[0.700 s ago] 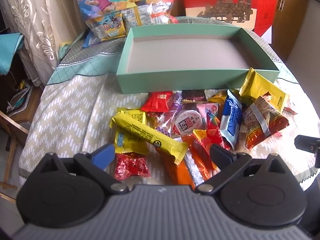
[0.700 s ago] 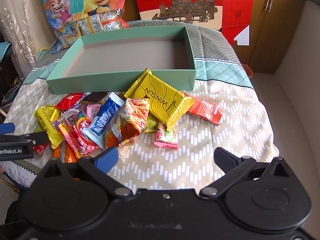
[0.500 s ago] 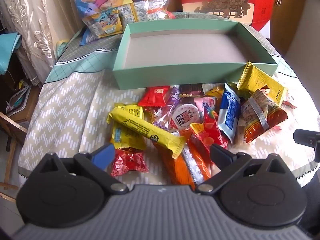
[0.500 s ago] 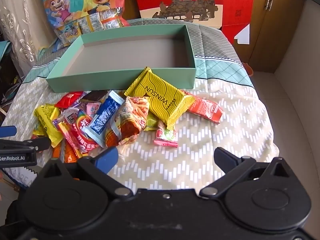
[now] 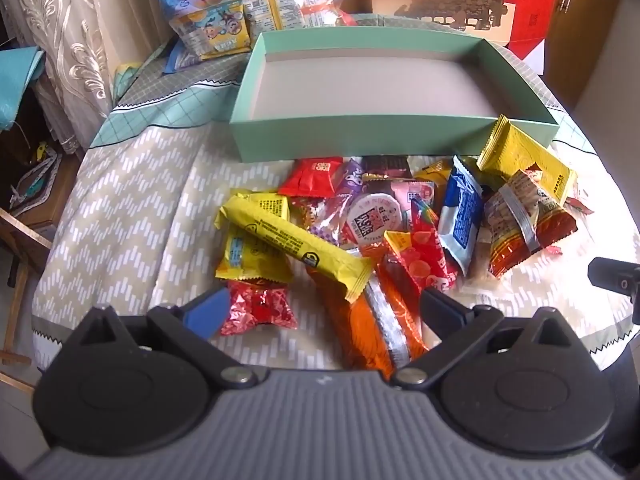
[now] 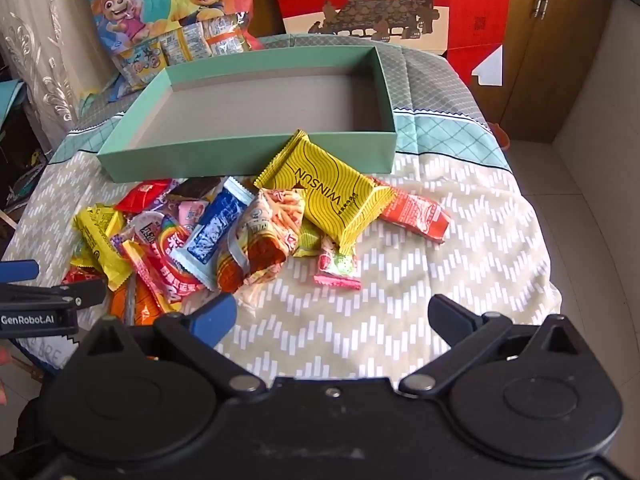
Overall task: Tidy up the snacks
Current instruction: 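Move both tools toward the snack pile in front of the green tray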
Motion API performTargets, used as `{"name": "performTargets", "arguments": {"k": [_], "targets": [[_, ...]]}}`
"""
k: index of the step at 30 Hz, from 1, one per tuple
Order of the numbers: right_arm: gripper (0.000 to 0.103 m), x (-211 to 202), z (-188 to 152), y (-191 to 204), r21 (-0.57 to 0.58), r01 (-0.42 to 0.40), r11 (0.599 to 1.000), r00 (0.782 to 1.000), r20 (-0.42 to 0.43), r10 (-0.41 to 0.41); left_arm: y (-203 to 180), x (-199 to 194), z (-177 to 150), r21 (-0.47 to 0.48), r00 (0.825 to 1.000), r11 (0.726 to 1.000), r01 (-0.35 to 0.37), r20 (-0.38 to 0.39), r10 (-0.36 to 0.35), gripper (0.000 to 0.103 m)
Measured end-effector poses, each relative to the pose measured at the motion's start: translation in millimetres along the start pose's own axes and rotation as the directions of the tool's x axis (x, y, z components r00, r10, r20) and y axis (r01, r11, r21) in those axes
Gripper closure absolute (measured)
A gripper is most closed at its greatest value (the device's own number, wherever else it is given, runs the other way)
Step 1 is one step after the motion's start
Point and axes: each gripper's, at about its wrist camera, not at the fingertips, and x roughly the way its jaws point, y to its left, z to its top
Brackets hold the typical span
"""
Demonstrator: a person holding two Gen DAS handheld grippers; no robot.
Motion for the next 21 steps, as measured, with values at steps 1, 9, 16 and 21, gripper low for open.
{"name": "performTargets", "arguments": {"k": [1, 9, 16, 21], "targets": [[0.000, -0.5, -0.2, 0.2, -0.001, 0.000, 1.000, 1.000, 0.000, 0.000, -0.8, 0.0, -0.6, 0.000, 1.000, 1.000, -0.001, -0.001, 0.001, 0.000], [0.000, -2.7, -1.4, -1.5, 0.006, 0.001, 1.000, 1.000, -0.004, -0.001, -5.8, -2.7, -3.2, 0.016, 1.000, 1.000, -0.005, 0.005, 0.005, 0.000], [0.000, -4.1, -3.7, 0.4, -0.001, 0.000, 1.000, 1.000, -0.012, 0.000, -9.7, -4.3, -8.1, 0.039, 1.000, 0.999, -0.003, 0.003, 0.003, 0.000], [0.000, -5.1, -4.9, -0.1, 0.002, 0.000, 1.000, 1.000, -0.012, 0.000, -9.8, -5.6, -10.0, 0.044, 1.000, 0.999, -0.002, 0.008, 0.002, 0.000]]}}
